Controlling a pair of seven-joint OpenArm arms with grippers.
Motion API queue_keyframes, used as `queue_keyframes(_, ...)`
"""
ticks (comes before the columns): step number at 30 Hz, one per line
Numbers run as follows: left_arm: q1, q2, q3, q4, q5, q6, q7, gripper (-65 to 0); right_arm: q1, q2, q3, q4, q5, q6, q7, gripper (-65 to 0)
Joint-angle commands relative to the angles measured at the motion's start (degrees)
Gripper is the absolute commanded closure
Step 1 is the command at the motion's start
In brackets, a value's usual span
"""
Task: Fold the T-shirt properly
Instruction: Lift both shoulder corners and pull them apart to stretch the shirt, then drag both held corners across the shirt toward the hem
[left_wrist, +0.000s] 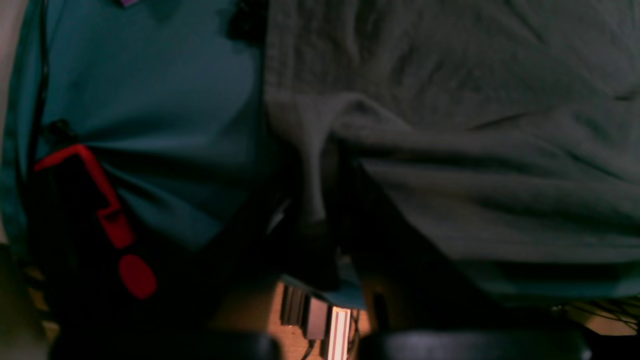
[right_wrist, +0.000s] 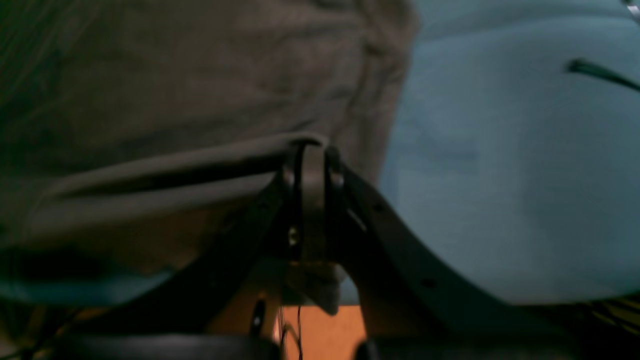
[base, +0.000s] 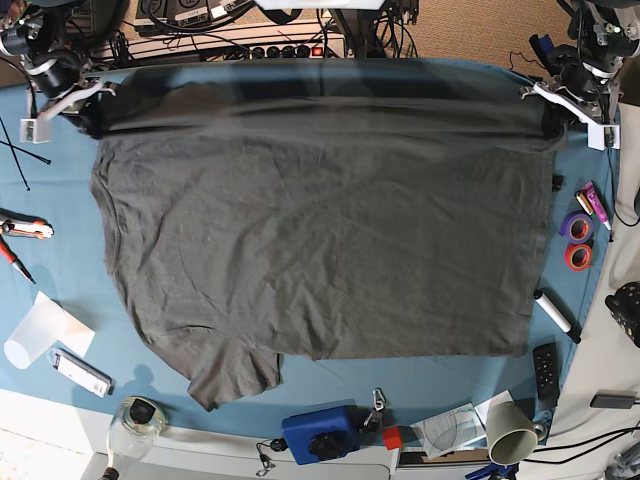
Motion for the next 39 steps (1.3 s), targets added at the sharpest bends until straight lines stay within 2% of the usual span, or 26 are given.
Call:
queue_keyframes(1, 0.74, -0.74, -0.46, 0.94, -0.26, 0.44, -1.03, 0.0, -0.13, 1.11, 1.92, 0.81, -0.76, -0.96, 2.78, 0.0)
queue_keyframes(5, 1.97, -0.48, -0.46, 1.14, -3.15, 0.39, 0.87, 0.0, -0.13, 1.81, 4.39, 0.79, -1.53, -1.77, 2.54, 0.0)
queue_keyframes(12, 1.77, -0.5, -0.46, 1.18, -2.23, 0.46, 0.79, 0.0, 0.04, 3.17, 3.93, 0.79, -1.53, -1.75, 2.23, 0.0)
queue_keyframes(20, -0.52, -0.7, -0.46, 1.16, 3.5, 0.57, -1.68, 0.0, 1.49, 3.15, -2.69, 0.79, -2.89, -1.75, 2.62, 0.0)
queue_keyframes(24, -1.11, -0.68, -0.46, 1.14, 3.32, 2.12, -1.79, 0.0, 3.76, 3.15, -4.83, 0.79, -4.31, -1.75, 2.34, 0.0)
queue_keyframes(30, -3.13, -0.83, -0.42, 1.14, 3.13, 1.77, -2.21, 0.0, 4.79, 3.15, -5.4, 0.76, -5.14, -1.81, 2.43, 0.0)
queue_keyframes(35, -4.11, -0.83, 2.95, 1.14, 3.54, 1.79, -2.23, 0.0, 4.81, 3.17, -5.4, 0.74, -5.42, -2.23, 2.62, 0.0)
queue_keyframes(37, -4.11, -0.81, 5.33, 1.14, 6.03, 1.99, -2.29, 0.0, 5.27, 3.15, -5.4, 0.74, -5.68, -2.21, 2.43, 0.0)
queue_keyframes(39, -4.09, -0.79, 7.28, 1.14, 8.94, 4.33, -3.63, 0.0, 6.05, 3.17, -5.4, 0.74, -6.34, -2.23, 2.47, 0.0)
